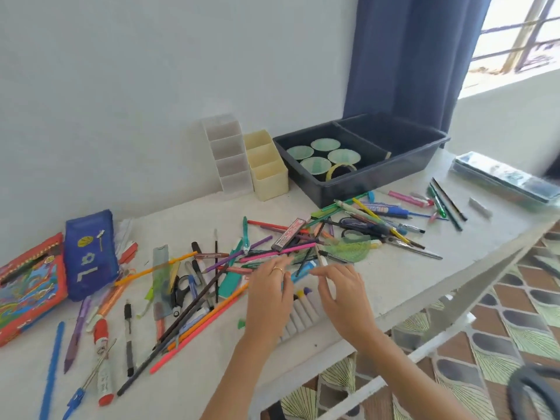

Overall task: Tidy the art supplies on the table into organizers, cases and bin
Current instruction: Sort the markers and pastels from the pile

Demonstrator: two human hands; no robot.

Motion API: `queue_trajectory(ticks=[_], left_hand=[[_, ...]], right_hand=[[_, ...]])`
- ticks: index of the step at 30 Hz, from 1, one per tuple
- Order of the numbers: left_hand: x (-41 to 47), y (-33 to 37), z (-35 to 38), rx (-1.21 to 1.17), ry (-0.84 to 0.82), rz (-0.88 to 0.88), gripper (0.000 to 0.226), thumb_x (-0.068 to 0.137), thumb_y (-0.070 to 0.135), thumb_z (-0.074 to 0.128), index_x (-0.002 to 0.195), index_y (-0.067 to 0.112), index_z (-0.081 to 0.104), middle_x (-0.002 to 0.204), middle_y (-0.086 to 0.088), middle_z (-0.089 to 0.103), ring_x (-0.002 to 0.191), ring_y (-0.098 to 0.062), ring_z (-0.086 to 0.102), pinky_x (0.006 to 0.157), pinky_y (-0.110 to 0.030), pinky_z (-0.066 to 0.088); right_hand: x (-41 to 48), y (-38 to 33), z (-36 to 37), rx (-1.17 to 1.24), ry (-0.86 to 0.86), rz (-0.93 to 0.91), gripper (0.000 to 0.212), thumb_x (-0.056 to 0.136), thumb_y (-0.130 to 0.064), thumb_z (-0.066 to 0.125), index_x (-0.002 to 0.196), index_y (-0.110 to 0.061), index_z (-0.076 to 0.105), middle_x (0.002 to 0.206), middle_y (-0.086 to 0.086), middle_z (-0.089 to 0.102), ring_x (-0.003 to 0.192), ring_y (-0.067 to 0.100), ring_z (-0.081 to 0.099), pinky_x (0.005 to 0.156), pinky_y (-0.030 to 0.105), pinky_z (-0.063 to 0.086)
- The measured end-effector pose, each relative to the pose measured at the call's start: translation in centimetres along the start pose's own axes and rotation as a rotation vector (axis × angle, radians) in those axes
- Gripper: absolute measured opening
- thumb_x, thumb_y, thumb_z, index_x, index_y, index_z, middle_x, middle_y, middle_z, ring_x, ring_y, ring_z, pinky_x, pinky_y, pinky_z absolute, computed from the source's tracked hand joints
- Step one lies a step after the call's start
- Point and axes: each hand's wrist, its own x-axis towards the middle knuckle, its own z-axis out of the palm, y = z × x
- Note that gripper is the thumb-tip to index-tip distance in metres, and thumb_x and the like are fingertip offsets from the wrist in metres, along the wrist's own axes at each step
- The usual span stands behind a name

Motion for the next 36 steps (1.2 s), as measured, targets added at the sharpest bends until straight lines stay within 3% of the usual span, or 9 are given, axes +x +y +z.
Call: queue_trajectory(ticks=[7, 12, 21, 24, 27, 30, 36], left_hand=[[4.3, 2.9, 3.1, -0.1, -0.062, 0.086, 0.033, 0.096, 0.016, 0.045, 0.128, 0.019, 0.055, 0.13, 0.007, 0.054, 0.123, -0.007, 0.044, 0.107, -0.023, 0.03], [7.2, 6.3, 6.0, -0.122, -0.078, 0.121, 0.031, 0.097, 0.016, 0.044, 0.126, 0.018, 0.056, 0.129, 0.006, 0.053, 0.123, -0.005, 0.038, 0.106, -0.019, 0.021], [11.7, 11.4, 11.7, -0.073, -0.149, 0.196, 0.031, 0.096, 0.017, 0.045, 0.125, 0.018, 0.057, 0.127, 0.004, 0.056, 0.12, -0.008, 0.044, 0.101, -0.017, 0.024], [12.8, 13.1, 13.8, -0.062, -0.186, 0.217, 0.032, 0.097, 0.018, 0.044, 0.127, 0.018, 0.055, 0.129, 0.006, 0.055, 0.123, -0.007, 0.041, 0.102, -0.017, 0.021], [13.6, 14.5, 15.7, -0.047, -0.218, 0.227, 0.031, 0.098, 0.02, 0.044, 0.126, 0.021, 0.055, 0.128, 0.009, 0.053, 0.126, -0.007, 0.038, 0.104, -0.018, 0.019], [14.6, 15.8, 17.6, -0.04, -0.218, 0.243, 0.028, 0.095, 0.017, 0.048, 0.12, 0.021, 0.059, 0.121, 0.007, 0.058, 0.121, -0.012, 0.044, 0.101, -0.021, 0.023], [17.1, 17.8, 20.0, 0.008, -0.212, 0.244, 0.027, 0.094, 0.017, 0.048, 0.117, 0.02, 0.061, 0.116, 0.006, 0.059, 0.114, -0.013, 0.046, 0.098, -0.026, 0.028]], right_hand=[[3.1, 4.0, -2.2, -0.06, 0.068, 0.086, 0.022, 0.081, 0.002, 0.06, 0.089, -0.017, 0.07, 0.086, -0.005, 0.066, 0.083, 0.019, 0.057, 0.074, 0.036, 0.046], [6.0, 7.0, -4.6, -0.064, 0.093, 0.085, 0.021, 0.083, 0.0, 0.06, 0.092, -0.016, 0.071, 0.088, -0.004, 0.066, 0.087, 0.016, 0.054, 0.08, 0.032, 0.046], [9.8, 13.9, -9.6, -0.12, 0.085, 0.175, 0.023, 0.082, 0.001, 0.058, 0.092, -0.014, 0.071, 0.09, 0.0, 0.066, 0.086, 0.018, 0.053, 0.08, 0.033, 0.046], [10.6, 16.0, -11.0, -0.181, 0.12, 0.198, 0.024, 0.08, 0.005, 0.059, 0.093, -0.011, 0.072, 0.093, 0.003, 0.067, 0.09, 0.021, 0.055, 0.083, 0.032, 0.046], [11.4, 18.1, -12.6, -0.326, 0.109, 0.169, 0.028, 0.074, 0.008, 0.065, 0.094, -0.01, 0.072, 0.092, 0.004, 0.068, 0.086, 0.025, 0.056, 0.075, 0.036, 0.047], [12.2, 20.6, -13.7, -0.453, 0.046, 0.128, 0.026, 0.072, 0.005, 0.067, 0.085, -0.016, 0.073, 0.092, 0.0, 0.07, 0.084, 0.026, 0.056, 0.069, 0.032, 0.038], [13.6, 23.9, -15.8, -0.306, 0.082, 0.227, 0.031, 0.076, 0.009, 0.058, 0.095, -0.011, 0.073, 0.096, 0.005, 0.07, 0.09, 0.027, 0.057, 0.081, 0.038, 0.046]])
